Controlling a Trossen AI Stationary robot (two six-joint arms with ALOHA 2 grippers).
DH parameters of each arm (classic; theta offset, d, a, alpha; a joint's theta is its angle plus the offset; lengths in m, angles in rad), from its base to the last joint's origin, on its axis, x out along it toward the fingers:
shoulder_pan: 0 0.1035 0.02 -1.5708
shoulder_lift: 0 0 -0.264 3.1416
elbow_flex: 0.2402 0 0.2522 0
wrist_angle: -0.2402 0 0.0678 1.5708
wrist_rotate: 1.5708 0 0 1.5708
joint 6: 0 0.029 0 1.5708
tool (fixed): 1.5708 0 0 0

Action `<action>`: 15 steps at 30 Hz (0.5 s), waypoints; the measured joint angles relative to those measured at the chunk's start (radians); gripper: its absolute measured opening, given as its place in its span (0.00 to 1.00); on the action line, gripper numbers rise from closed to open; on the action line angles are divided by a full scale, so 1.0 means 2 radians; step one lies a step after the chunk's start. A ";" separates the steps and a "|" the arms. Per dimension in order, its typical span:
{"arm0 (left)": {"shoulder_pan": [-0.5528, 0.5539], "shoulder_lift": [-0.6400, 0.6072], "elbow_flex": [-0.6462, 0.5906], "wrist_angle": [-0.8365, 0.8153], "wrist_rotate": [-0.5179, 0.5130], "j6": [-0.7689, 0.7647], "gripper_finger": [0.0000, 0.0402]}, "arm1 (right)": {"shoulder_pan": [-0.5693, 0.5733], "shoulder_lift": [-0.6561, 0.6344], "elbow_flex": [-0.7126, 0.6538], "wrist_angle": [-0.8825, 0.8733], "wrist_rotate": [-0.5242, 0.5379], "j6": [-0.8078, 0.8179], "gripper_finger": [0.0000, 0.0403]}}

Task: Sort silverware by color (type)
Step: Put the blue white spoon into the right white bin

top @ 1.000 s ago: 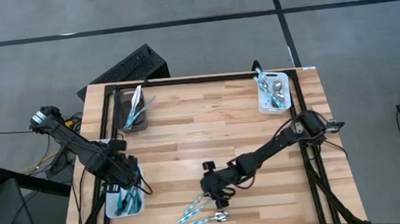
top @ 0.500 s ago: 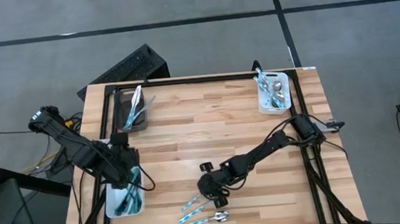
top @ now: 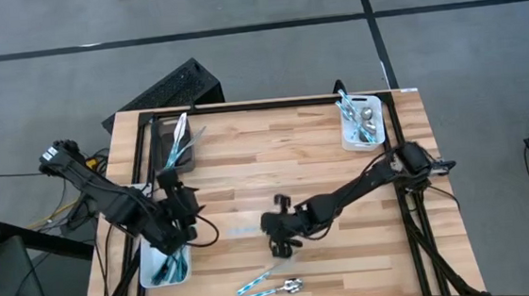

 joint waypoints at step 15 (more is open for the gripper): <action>0.056 0.000 -0.231 0.476 0.008 0.126 0.52 | -0.174 -0.351 -0.300 -0.110 0.225 0.108 0.04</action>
